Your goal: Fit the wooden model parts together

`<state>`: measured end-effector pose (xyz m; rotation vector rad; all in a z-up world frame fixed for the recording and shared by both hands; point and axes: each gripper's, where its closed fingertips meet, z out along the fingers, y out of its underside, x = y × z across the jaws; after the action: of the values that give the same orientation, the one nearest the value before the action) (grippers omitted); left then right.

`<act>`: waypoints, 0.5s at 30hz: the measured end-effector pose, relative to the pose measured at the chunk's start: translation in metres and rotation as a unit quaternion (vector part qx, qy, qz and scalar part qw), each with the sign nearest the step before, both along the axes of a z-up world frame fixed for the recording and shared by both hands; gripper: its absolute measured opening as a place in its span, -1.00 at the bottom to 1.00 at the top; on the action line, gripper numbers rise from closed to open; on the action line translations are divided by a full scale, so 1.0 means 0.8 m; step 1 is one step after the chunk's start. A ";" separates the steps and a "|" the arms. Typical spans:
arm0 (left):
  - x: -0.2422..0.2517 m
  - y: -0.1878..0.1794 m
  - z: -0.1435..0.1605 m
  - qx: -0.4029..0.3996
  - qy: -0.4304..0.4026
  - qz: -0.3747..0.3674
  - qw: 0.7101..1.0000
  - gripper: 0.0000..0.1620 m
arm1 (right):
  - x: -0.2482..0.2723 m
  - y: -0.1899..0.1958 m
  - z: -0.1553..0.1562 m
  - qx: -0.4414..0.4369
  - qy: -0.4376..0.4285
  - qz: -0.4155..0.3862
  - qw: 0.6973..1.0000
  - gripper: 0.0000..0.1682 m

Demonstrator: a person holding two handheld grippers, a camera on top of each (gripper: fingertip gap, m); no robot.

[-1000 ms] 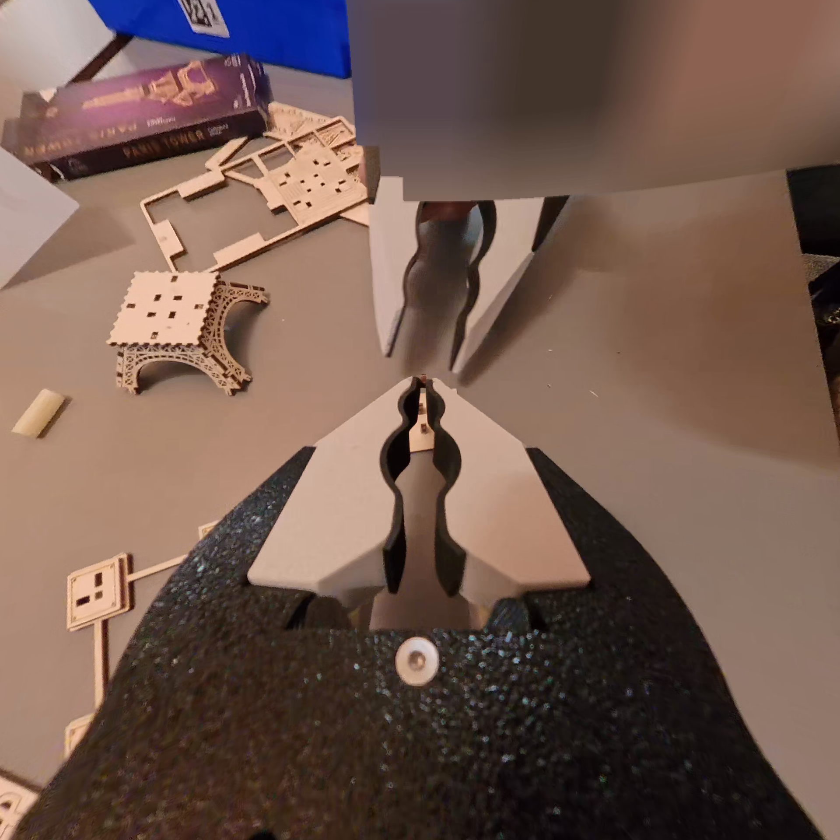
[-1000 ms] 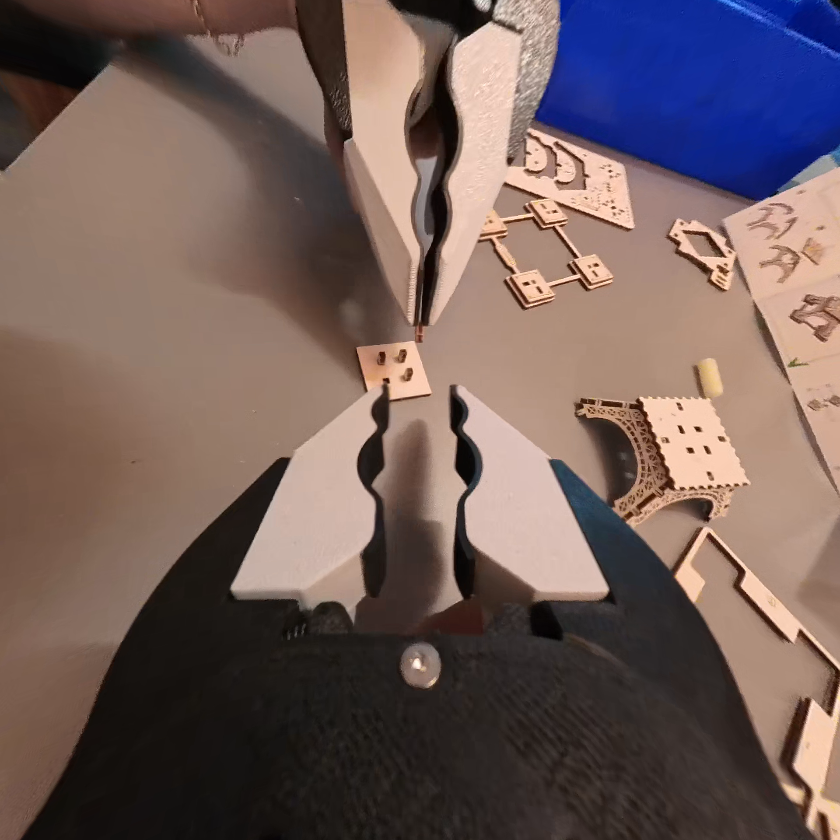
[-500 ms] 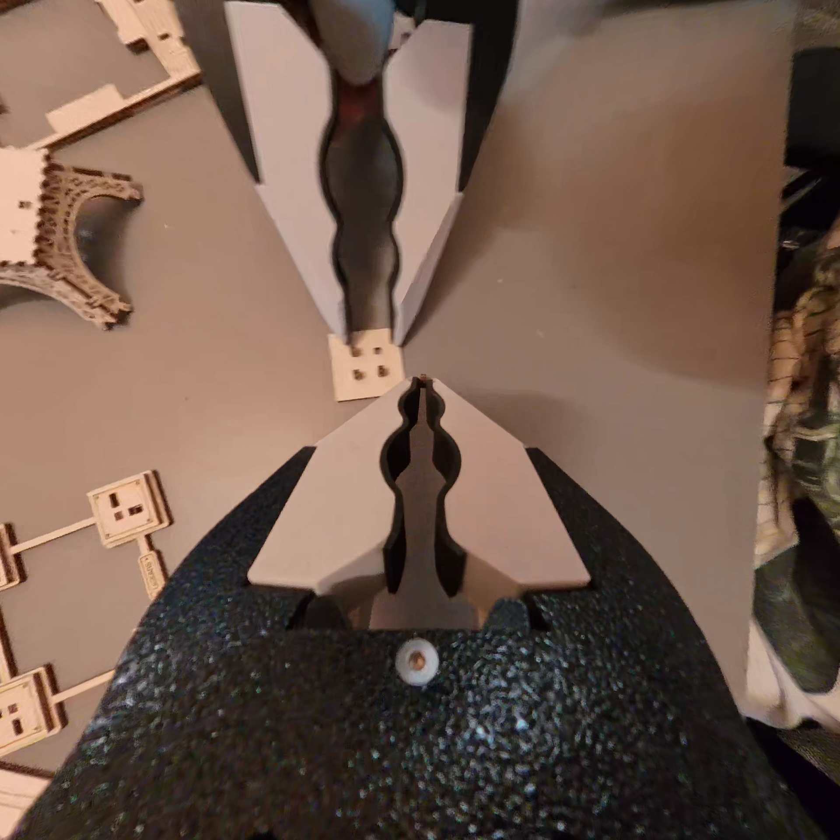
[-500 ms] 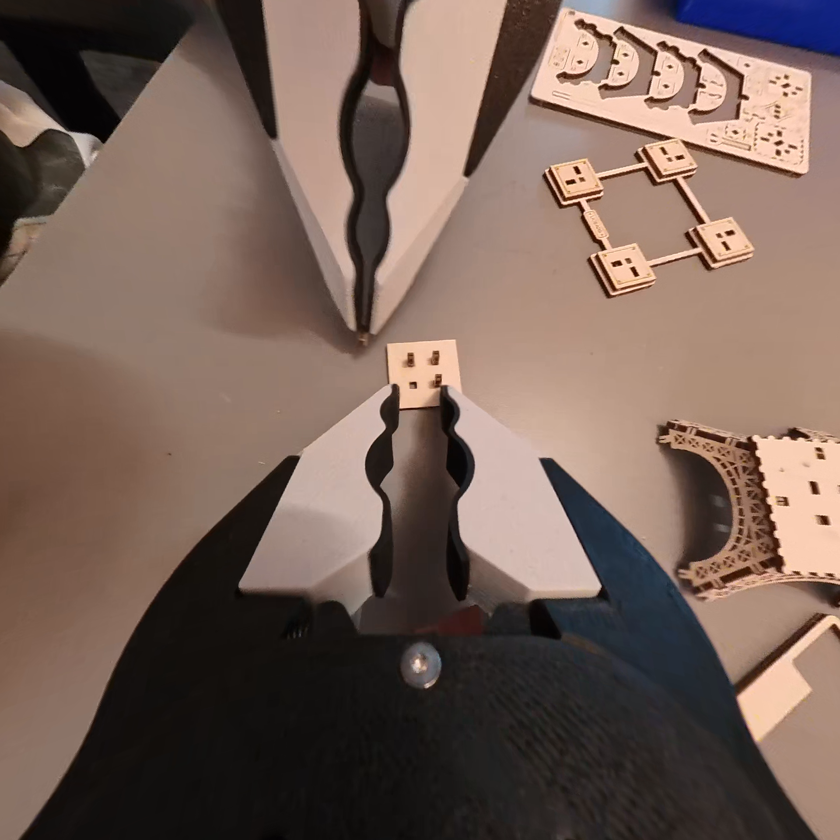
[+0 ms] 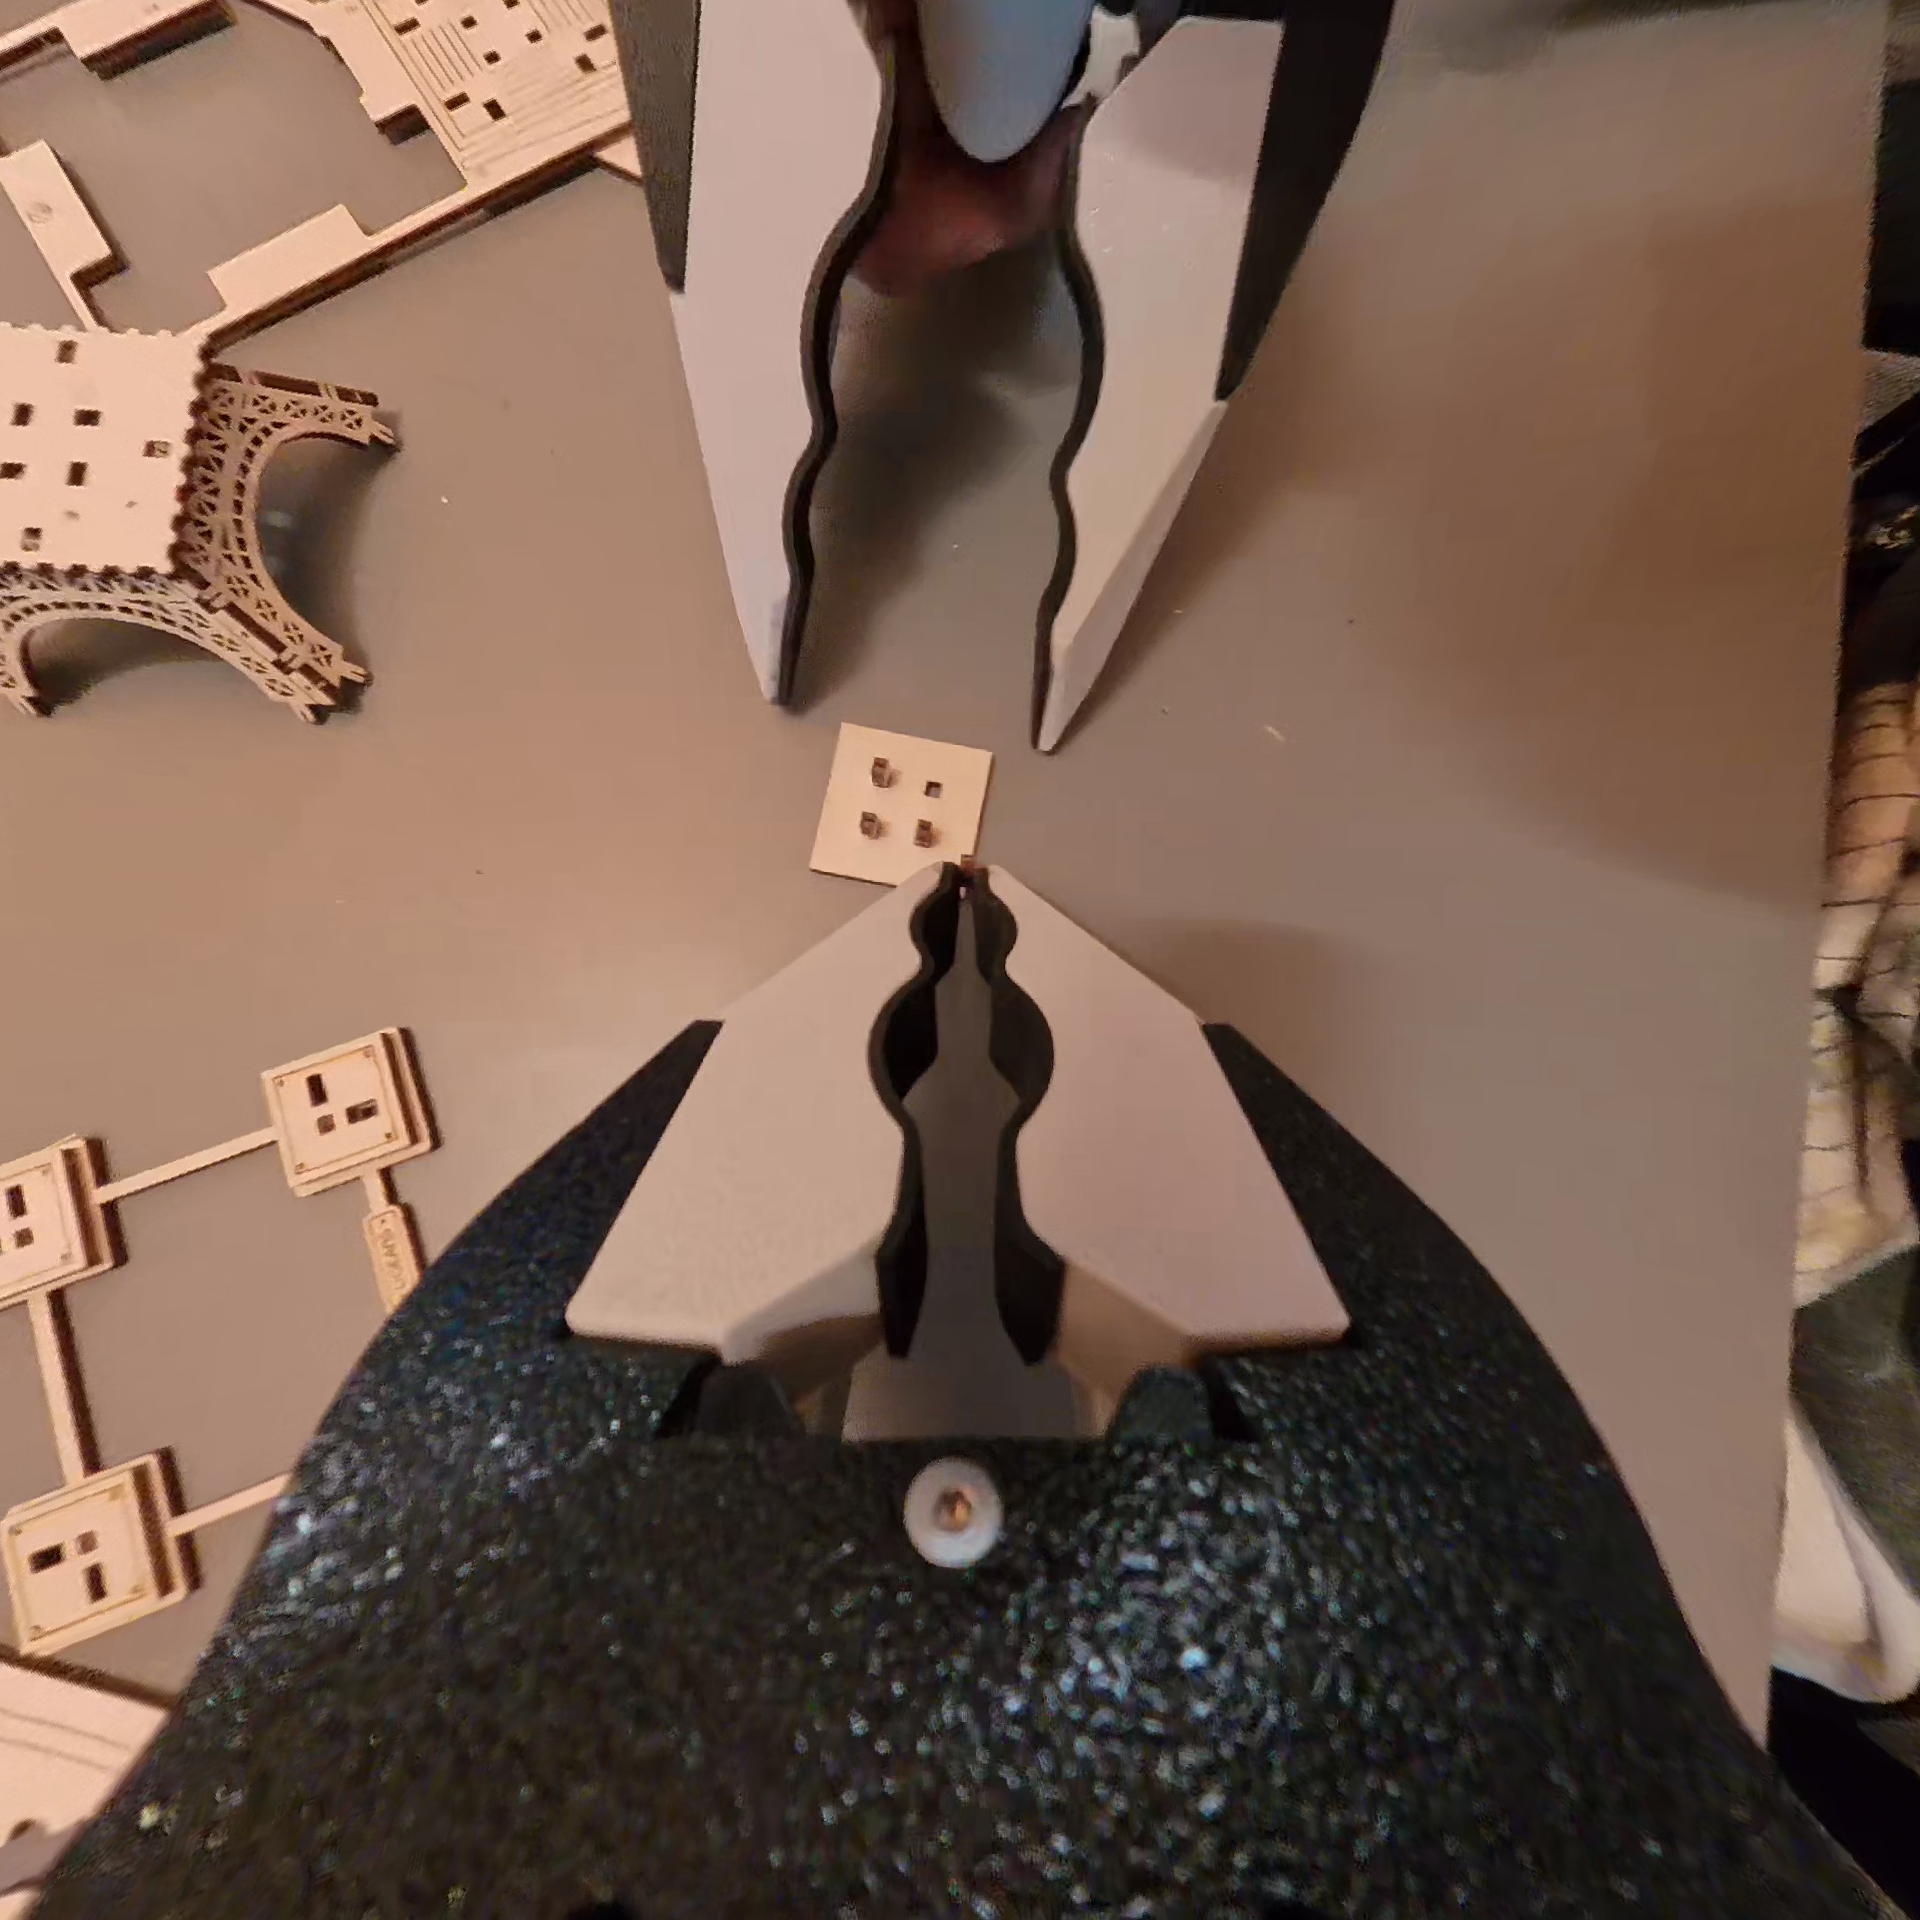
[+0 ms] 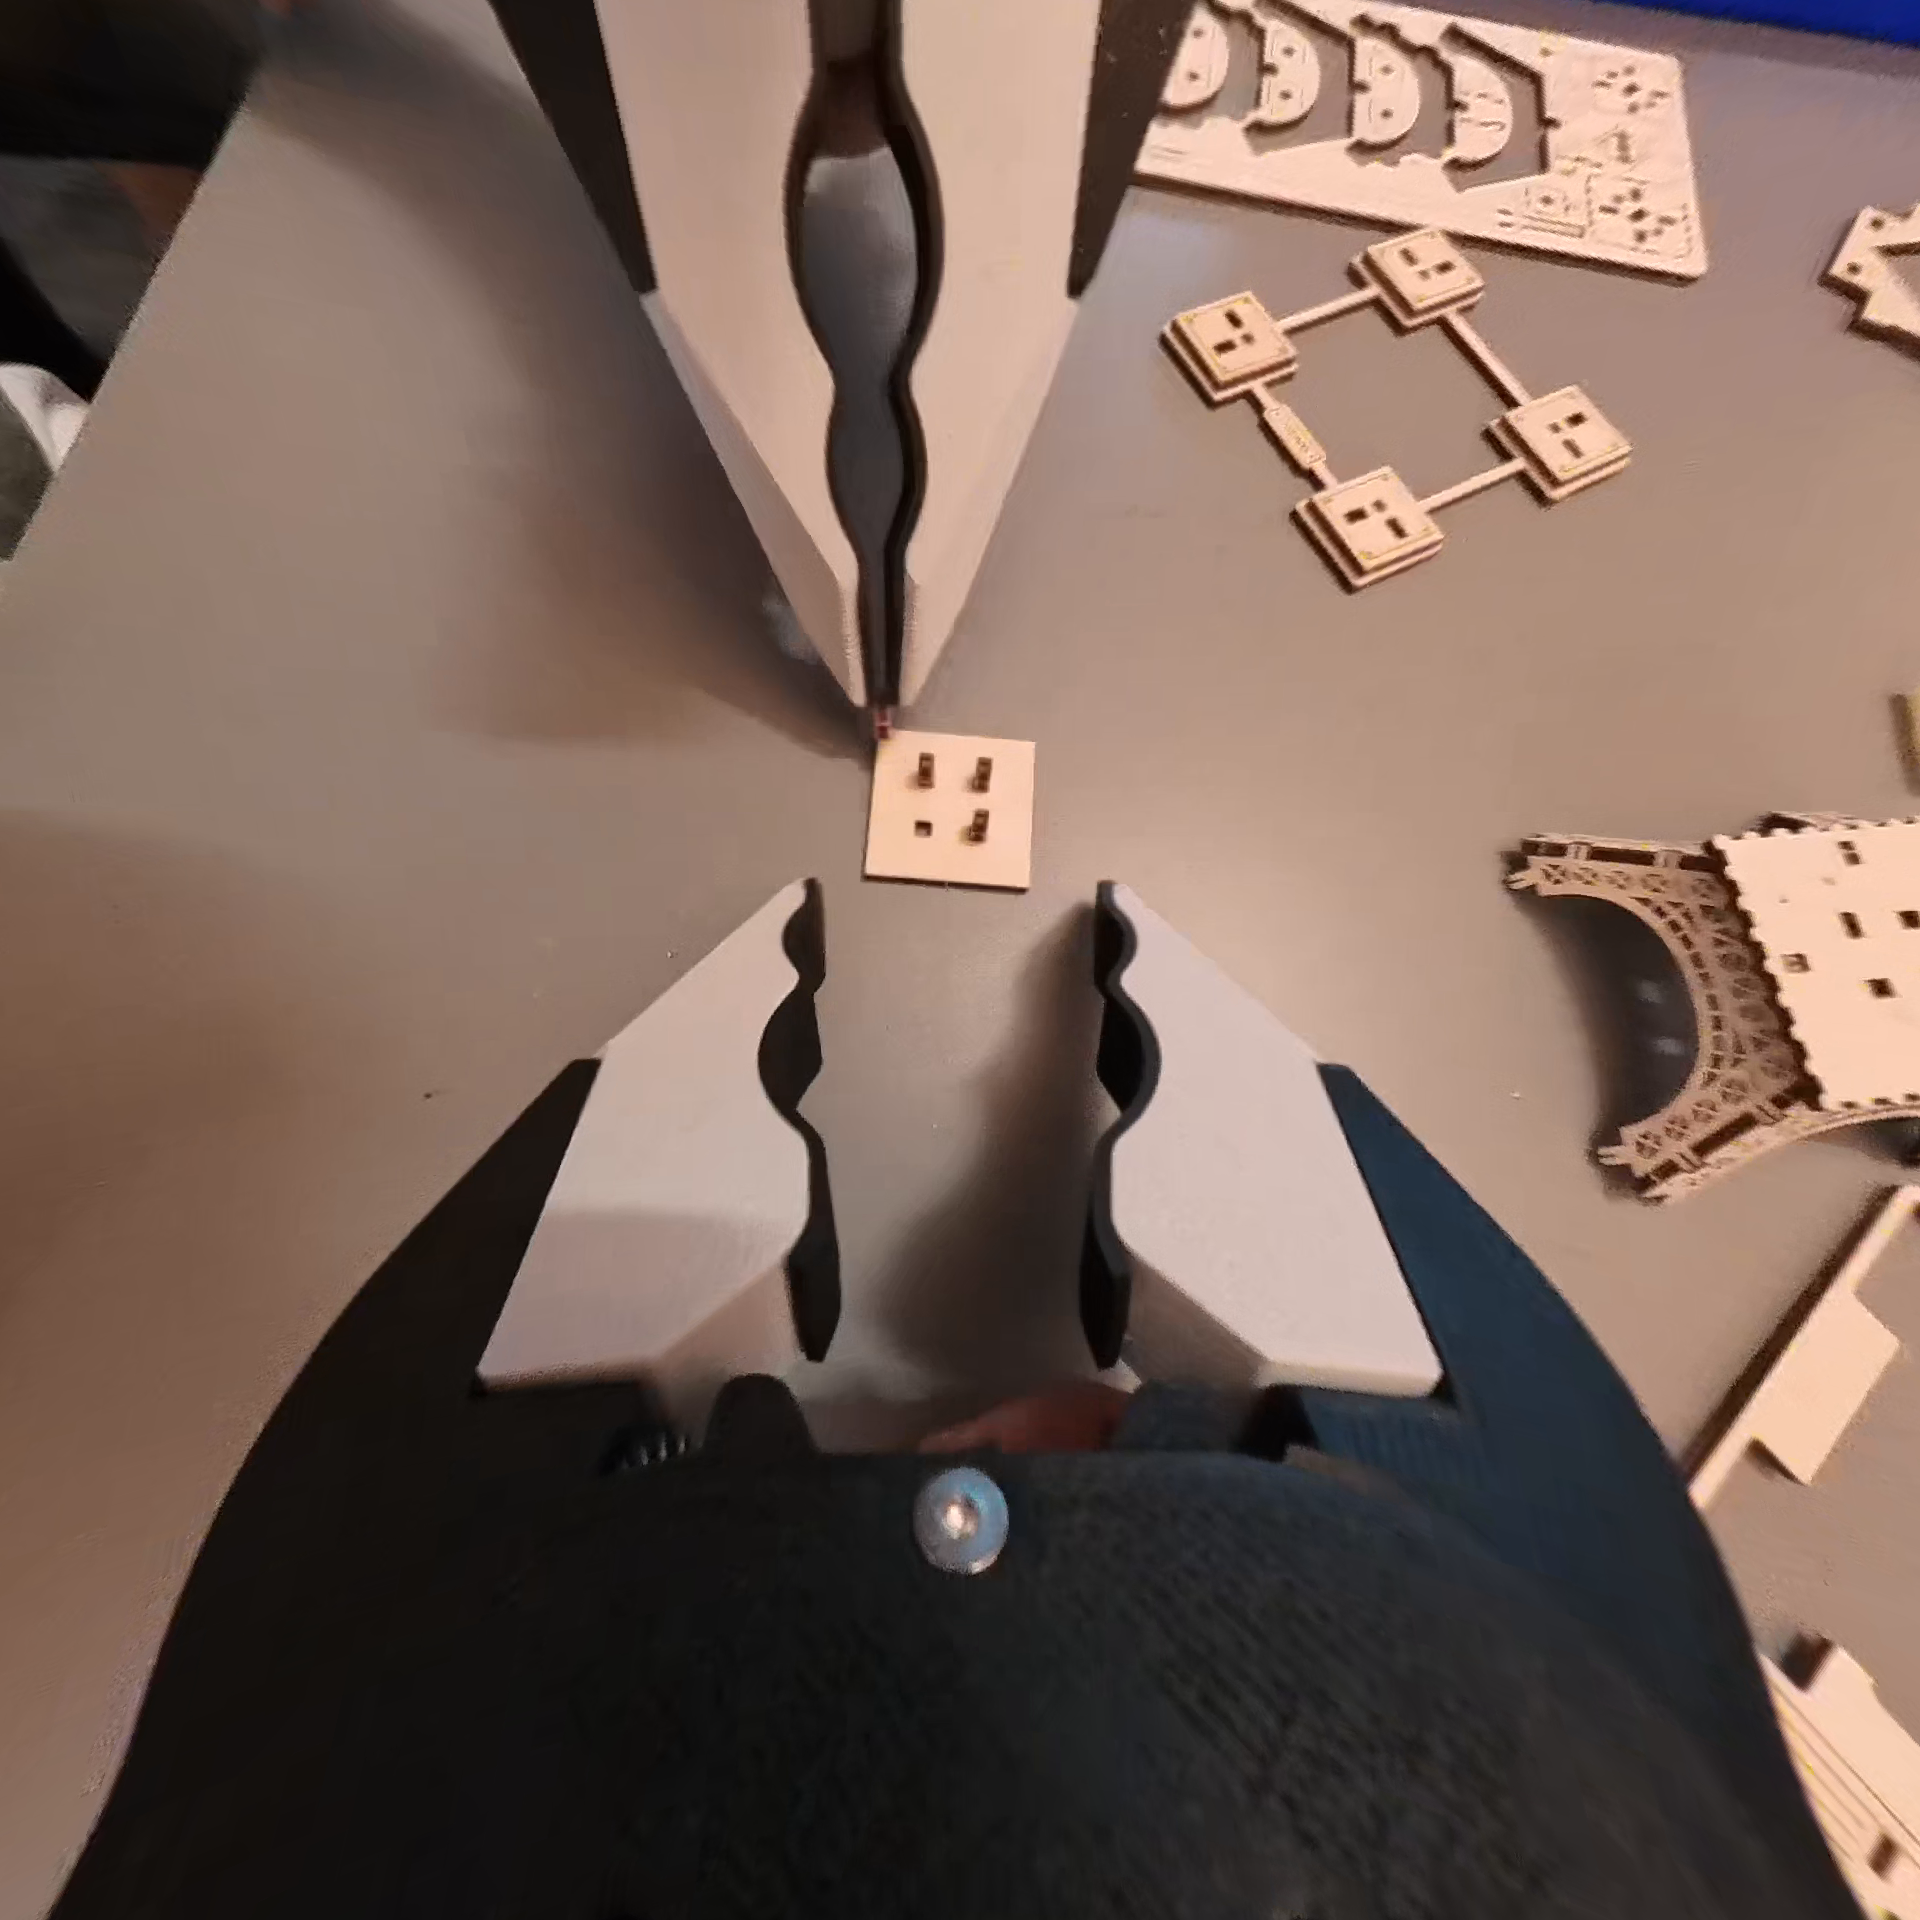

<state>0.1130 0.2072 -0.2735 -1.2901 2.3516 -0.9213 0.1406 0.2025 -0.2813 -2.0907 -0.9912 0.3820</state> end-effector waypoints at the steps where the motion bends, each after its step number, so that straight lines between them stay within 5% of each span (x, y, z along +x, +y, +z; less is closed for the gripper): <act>1: -0.002 -0.002 0.000 -0.005 0.003 -0.002 1.000 -1.00 | -0.003 -0.001 -0.001 -0.007 0.009 0.006 1.000 -0.47; 15: 0.005 0.010 -0.011 0.037 -0.014 -0.036 0.999 -1.00 | -0.009 -0.011 -0.001 -0.039 0.024 -0.006 0.999 -0.52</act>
<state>0.1172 0.2156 -0.2821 -1.1627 2.4013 -0.8596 0.1332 0.1938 -0.2820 -2.1462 -0.9496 0.4690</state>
